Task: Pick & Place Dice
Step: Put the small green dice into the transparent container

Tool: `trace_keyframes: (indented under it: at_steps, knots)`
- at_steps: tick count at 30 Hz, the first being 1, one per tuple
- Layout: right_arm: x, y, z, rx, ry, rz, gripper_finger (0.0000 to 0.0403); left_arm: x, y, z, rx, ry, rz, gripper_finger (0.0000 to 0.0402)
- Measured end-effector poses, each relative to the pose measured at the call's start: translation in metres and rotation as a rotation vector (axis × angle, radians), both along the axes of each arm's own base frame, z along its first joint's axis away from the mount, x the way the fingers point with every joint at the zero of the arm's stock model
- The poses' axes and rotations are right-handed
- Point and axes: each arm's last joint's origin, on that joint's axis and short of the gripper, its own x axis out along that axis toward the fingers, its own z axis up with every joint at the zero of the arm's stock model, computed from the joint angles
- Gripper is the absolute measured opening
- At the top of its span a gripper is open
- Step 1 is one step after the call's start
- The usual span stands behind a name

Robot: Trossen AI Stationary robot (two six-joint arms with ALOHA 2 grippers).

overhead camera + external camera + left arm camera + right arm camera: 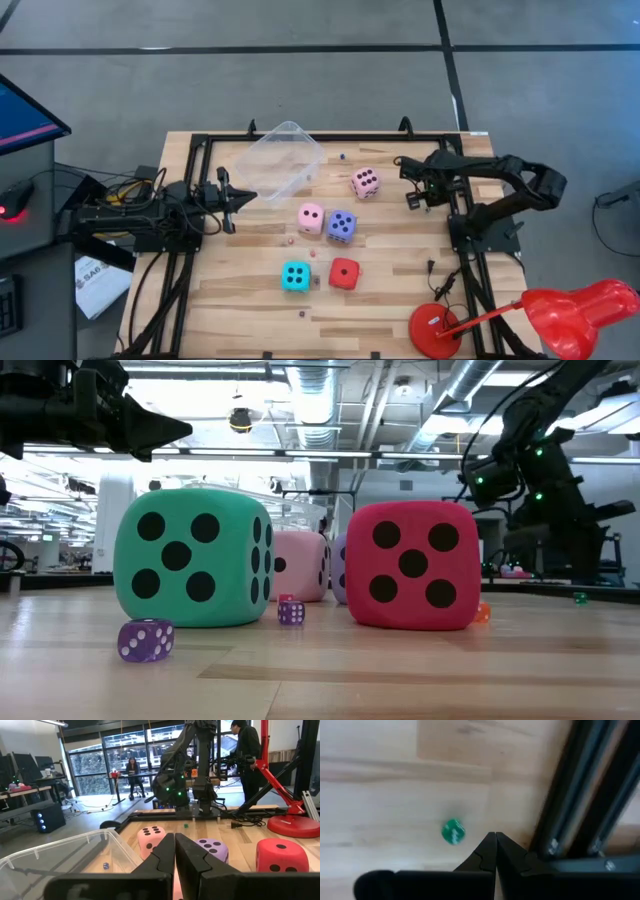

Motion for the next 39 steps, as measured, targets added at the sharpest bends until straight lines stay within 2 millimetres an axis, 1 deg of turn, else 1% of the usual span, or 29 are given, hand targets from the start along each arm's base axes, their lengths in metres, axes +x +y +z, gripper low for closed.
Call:
trace_keyframes:
  at_steps: [6, 9, 17, 24, 30, 39]
  knots:
    - [0.004, -0.005, -0.013, -0.005, 0.067, 0.035, 0.0000, 0.000, 0.000, -0.001, -0.001, 0.007, 0.000, 0.0003]
    - [0.006, -0.005, -0.016, 0.001, 0.072, 0.038, 0.0000, 0.000, 0.000, -0.001, -0.001, 0.007, 0.000, 0.0003]
    - [0.007, -0.006, -0.017, 0.012, 0.053, 0.041, 0.0000, 0.000, 0.000, -0.001, -0.002, 0.007, 0.000, 0.0003]
    - [0.009, -0.007, -0.018, -0.014, 0.036, 0.045, 0.0000, 0.000, 0.000, -0.001, -0.002, 0.007, 0.000, 0.0003]
    - [-0.002, 0.000, -0.030, 0.000, 0.066, 0.038, 0.0000, 0.000, 0.000, -0.001, -0.002, 0.007, 0.000, 0.0003]
    - [0.001, 0.002, -0.032, 0.016, 0.030, 0.043, 0.0000, 0.000, 0.000, -0.001, -0.002, 0.007, 0.000, 0.0003]
